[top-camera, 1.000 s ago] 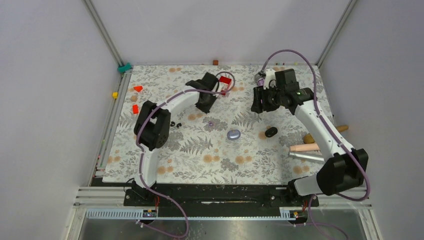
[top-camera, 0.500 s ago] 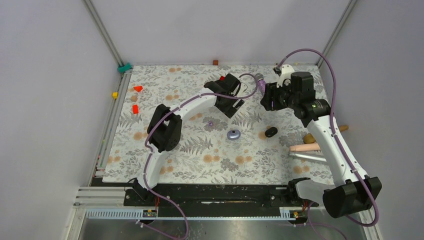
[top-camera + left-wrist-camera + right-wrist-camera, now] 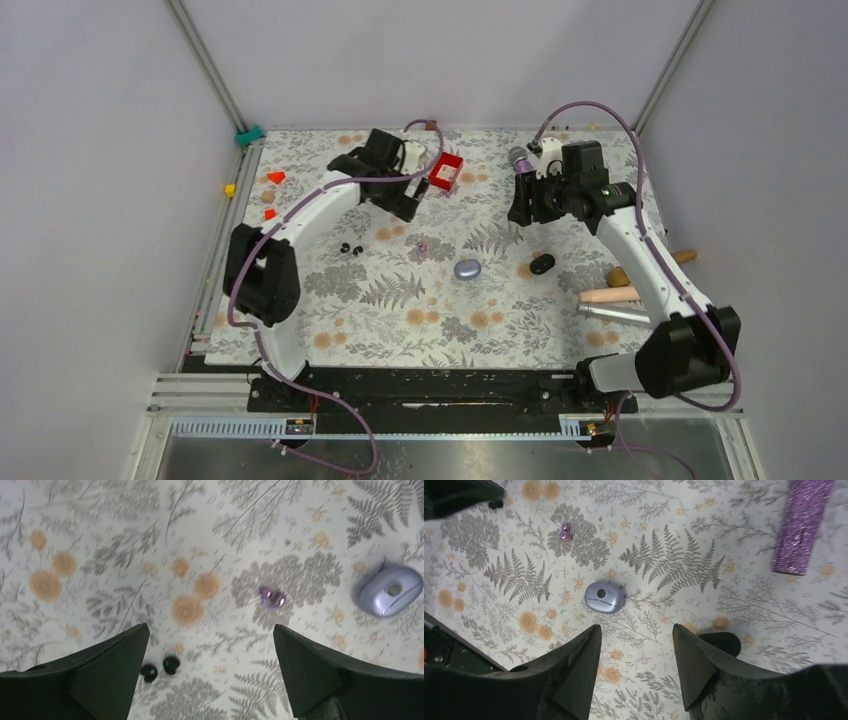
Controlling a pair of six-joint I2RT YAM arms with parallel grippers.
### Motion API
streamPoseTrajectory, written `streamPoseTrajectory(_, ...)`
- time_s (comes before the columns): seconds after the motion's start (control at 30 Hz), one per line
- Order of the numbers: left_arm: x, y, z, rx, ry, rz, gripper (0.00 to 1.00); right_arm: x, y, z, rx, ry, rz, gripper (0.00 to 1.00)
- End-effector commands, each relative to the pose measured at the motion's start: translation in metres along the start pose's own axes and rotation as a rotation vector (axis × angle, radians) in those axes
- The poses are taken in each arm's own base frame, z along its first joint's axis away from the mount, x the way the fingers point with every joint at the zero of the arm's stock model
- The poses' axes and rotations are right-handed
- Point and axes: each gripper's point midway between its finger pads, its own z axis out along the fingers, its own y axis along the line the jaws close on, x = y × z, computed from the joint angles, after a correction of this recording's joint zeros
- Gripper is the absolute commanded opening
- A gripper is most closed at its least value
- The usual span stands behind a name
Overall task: Insert the wireless bluetooth earbuds into the charging case
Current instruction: Pick up the charging case from the center of the board.
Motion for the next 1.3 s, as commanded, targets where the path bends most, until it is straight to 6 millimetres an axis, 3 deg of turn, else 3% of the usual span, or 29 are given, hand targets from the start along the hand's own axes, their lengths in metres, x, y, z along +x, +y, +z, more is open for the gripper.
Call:
streamPoseTrajectory(0.0,0.008,0.026,-0.040,0.068,-0.100,-0.052,0.99,0.010,0.013,0.015,-0.109,0.107,0.028,0.62)
streamPoseTrajectory(0.17,0.054,0.063,-0.072,0.057,-0.115,-0.123,0.98,0.027,0.017,0.041,-0.119,0.205,0.035,0.59)
streamPoseTrajectory(0.27,0.080,0.072,-0.084,0.033,-0.117,-0.144,0.99,0.043,0.025,0.060,-0.104,0.290,0.006,0.57)
streamPoseTrajectory(0.37,0.090,0.077,-0.098,-0.005,-0.150,-0.159,0.99,0.059,0.038,0.071,-0.126,0.368,-0.002,0.52)
streamPoseTrajectory(0.47,0.094,0.081,-0.107,-0.020,-0.176,-0.163,0.99,0.071,0.049,0.075,-0.166,0.425,0.005,0.47)
streamPoseTrajectory(0.77,0.100,0.096,-0.111,-0.052,-0.204,-0.204,0.98,0.106,0.078,0.087,-0.243,0.552,-0.074,0.46)
streamPoseTrajectory(1.03,0.102,0.096,-0.107,-0.042,-0.199,-0.214,0.99,0.149,0.075,0.110,-0.244,0.713,-0.028,0.46)
streamPoseTrajectory(1.27,0.103,0.097,-0.104,-0.036,-0.198,-0.220,0.99,0.159,0.076,0.117,-0.240,0.753,-0.015,0.47)
